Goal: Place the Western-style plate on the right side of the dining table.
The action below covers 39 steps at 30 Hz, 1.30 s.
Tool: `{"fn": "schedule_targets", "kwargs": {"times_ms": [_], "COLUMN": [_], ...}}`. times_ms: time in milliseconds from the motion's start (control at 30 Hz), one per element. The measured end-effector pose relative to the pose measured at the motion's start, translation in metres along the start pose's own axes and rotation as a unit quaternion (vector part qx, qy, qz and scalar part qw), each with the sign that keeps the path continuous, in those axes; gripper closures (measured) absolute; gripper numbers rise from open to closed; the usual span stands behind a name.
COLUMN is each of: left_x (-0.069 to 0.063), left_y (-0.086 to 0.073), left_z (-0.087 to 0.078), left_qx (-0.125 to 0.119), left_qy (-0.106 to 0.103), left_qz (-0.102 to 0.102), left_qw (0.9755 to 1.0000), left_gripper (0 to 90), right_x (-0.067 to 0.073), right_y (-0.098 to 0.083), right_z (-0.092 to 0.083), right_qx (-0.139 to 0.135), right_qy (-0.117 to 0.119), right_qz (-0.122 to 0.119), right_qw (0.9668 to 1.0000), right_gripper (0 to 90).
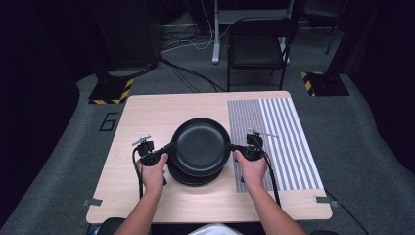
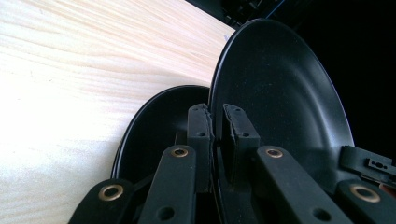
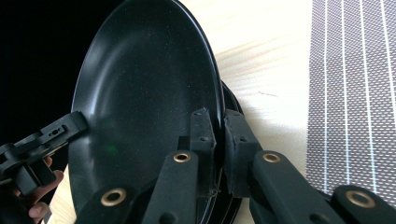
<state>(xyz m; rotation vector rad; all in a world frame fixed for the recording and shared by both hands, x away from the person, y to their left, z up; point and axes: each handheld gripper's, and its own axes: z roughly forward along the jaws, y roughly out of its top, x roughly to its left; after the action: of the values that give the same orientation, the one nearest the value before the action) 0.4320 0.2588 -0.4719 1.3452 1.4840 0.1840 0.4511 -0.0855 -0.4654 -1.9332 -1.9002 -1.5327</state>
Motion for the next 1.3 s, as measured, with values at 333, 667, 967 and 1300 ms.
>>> {"fn": "schedule_targets", "kwargs": {"times_ms": [333,667,967,1300], "left_x": [-0.007,-0.013,-0.02,-0.029], "left_y": [0.005,0.009,0.014,0.019], "left_z": [0.001,0.002,0.006,0.01], "left_qx": [0.009,0.011,0.013,0.014], "left_qy": [-0.006,-0.008,-0.015,-0.02], "left_qz": [0.004,0.012,0.017,0.019], "left_qw": [0.9999,0.9998,0.9997,0.9995], "left_gripper": [82.1,81.9,81.8,82.1], "right_x": [0.001,0.003,0.003,-0.001], "right_y": [0.005,0.008,0.013,0.02], "right_z": [-0.008,-0.014,-0.022,-0.027], "right_qx": [-0.007,-0.014,-0.024,-0.031], "right_qy": [-0.004,-0.004,-0.006,-0.006], "right_qz": [-0.007,-0.008,-0.009,-0.007], "right_qw": [0.9999,0.9999,0.9997,0.9995], "right_gripper": [83.6,83.7,83.8,83.8]}}
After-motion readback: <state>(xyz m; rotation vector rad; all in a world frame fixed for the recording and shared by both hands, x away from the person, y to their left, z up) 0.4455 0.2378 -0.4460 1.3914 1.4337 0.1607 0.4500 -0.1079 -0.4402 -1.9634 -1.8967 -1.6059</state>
